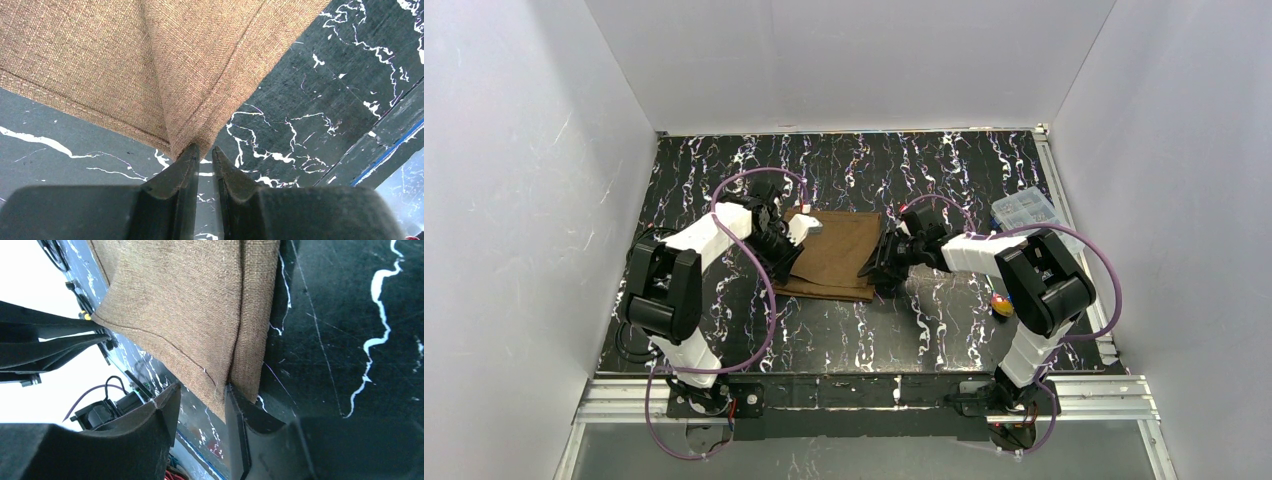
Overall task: Fold the napkin into a case and place the utensils inside
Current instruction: Smooth out the upper triangle-folded napkin at the center of the board.
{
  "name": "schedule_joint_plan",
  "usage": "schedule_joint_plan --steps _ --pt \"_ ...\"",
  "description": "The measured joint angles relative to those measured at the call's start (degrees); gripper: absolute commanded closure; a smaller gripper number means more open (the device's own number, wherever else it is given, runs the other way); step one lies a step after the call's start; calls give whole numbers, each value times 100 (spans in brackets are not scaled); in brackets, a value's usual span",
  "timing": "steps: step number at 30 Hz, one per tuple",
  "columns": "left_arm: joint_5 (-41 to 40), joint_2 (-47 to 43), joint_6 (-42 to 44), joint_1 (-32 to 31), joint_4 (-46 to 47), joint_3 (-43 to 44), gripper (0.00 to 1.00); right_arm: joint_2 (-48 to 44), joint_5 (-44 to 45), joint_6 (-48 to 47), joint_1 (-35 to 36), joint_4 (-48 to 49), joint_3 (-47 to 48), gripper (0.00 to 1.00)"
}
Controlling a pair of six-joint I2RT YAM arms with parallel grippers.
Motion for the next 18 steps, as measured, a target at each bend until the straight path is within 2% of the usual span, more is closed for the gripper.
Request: schedule_joint_plan --steps 9,14,18 --pt "-57 7 118 0 201 -177 88 48 -20 120 48 256 -61 58" --pt "-103 7 181 0 302 -258 89 57 -15 160 59 313 -302 54" --pt "-144 7 223 0 323 -273 90 57 -39 203 59 367 -339 55"
